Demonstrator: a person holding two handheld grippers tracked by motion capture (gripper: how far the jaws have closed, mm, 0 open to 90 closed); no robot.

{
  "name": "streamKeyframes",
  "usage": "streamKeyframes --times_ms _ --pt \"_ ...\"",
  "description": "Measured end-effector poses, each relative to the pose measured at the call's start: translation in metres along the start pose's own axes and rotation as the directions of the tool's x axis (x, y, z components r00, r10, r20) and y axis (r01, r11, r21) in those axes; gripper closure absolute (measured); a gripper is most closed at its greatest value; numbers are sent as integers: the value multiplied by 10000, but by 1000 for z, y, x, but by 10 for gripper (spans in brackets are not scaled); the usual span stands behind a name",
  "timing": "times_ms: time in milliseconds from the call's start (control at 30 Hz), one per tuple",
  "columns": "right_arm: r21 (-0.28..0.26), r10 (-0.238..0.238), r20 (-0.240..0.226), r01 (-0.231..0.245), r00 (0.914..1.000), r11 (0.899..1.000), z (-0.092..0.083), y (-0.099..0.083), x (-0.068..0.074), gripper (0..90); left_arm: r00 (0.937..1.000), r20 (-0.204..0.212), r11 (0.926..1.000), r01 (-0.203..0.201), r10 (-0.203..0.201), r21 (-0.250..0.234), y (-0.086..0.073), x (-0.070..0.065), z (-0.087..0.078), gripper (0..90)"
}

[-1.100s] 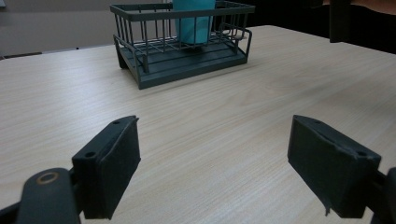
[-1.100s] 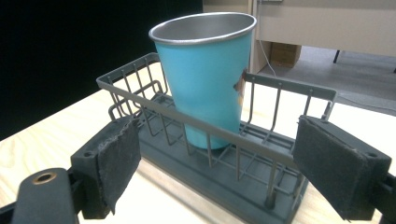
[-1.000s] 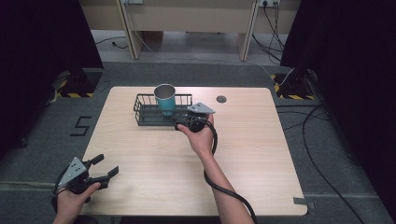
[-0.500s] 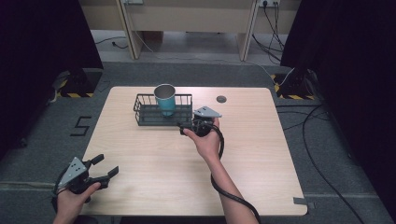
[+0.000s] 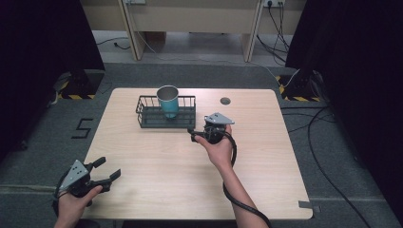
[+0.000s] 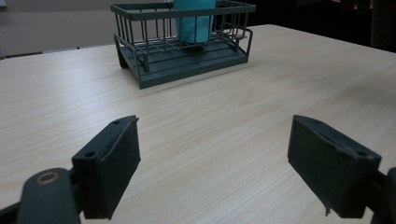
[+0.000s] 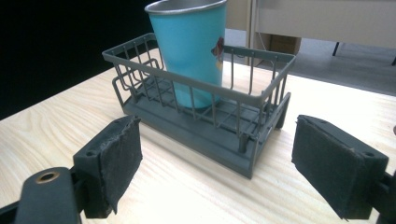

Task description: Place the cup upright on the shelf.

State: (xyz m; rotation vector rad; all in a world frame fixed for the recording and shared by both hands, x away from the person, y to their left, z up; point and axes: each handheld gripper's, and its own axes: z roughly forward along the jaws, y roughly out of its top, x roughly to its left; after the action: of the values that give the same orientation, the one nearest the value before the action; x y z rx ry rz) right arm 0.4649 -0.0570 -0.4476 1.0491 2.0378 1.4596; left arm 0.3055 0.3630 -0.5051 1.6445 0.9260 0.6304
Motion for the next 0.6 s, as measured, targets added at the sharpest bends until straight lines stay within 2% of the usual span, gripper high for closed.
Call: streamKeyframes --times_ms 600 --pt "92 68 167 -69 9998 9999 -26 -13 -11 169 10000 -35 10000 17 -17 -26 0 0 0 162"
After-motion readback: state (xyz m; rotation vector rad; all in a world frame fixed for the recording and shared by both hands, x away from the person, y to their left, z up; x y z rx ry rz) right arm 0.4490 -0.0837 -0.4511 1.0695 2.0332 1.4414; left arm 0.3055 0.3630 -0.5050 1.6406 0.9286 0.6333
